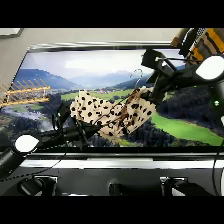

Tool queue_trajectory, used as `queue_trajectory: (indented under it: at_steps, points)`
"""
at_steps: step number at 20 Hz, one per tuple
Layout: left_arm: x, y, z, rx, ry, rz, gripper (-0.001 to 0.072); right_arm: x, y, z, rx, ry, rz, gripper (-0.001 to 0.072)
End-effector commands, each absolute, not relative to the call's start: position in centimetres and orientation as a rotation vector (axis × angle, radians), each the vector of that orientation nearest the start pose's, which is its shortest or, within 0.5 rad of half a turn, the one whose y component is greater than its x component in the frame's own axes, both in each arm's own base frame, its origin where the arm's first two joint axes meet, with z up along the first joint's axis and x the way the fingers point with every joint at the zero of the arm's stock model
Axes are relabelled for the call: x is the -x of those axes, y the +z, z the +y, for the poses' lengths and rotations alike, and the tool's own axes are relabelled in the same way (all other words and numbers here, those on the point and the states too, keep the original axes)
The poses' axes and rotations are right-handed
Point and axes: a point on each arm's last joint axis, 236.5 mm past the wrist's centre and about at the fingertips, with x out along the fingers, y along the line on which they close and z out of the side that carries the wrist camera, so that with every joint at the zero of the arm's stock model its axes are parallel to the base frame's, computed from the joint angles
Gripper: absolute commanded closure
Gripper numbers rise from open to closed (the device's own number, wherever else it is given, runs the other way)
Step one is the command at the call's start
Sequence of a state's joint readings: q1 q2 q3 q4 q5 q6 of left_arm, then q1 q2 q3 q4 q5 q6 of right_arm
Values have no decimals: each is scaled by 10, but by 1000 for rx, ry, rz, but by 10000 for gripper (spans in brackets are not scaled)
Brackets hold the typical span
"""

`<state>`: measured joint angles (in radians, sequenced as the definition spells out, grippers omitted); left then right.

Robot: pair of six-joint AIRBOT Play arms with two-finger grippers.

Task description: Fold the clothes and pants, and hang the long-sleeved shirts on hangers.

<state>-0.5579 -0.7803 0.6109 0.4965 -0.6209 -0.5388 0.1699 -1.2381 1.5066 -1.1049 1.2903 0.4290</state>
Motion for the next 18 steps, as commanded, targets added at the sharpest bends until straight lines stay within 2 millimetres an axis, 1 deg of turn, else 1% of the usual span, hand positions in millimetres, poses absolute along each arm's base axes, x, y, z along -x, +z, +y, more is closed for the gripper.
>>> queue_trajectory:
  at_steps: [1, 2, 3, 4, 6, 8, 10, 11, 12, 13, 14, 15, 16, 18]
  points:
    - [-236, 101, -294, -51, -1101, 507, 689, -393, 155, 183, 745, 1048, 615, 79]
    - [-236, 101, -294, -51, -1099, 506, 689, -390, 149, 184, 738, 1068, 637, 138]
    - [-236, 101, -294, -51, -1099, 506, 689, -386, 145, 186, 728, 1091, 656, 221]
    - [-236, 101, -294, -51, -1099, 506, 689, -381, 142, 188, 718, 1115, 672, 338]
    - [-236, 101, -294, -51, -1099, 506, 689, -370, 139, 188, 732, 1163, 688, 544]
    - [-236, 101, -294, -50, -1099, 506, 689, -362, 137, 187, 732, 1189, 711, 692]
    - [-236, 101, -294, -47, -1098, 507, 684, -357, 139, 186, 734, 1192, 723, 693]
    - [-236, 101, -294, -47, -1097, 507, 632, -356, 143, 184, 738, 1178, 720, 694]
    - [-237, 101, -293, -31, -1091, 516, 508, -355, 147, 180, 755, 1161, 713, 694]
    - [-239, 102, -292, -1, -1072, 530, 414, -354, 152, 176, 764, 1136, 716, 695]
    - [-243, 102, -290, 23, -1052, 538, 339, -352, 156, 170, 759, 1100, 729, 696]
    - [-249, 103, -286, 54, -1023, 546, 289, -351, 160, 165, 755, 1066, 741, 696]
    - [-256, 104, -281, 89, -990, 557, 207, -350, 164, 161, 750, 1036, 750, 696]
    - [-274, 106, -265, 212, -891, 593, 93, -350, 169, 152, 755, 982, 761, 696]
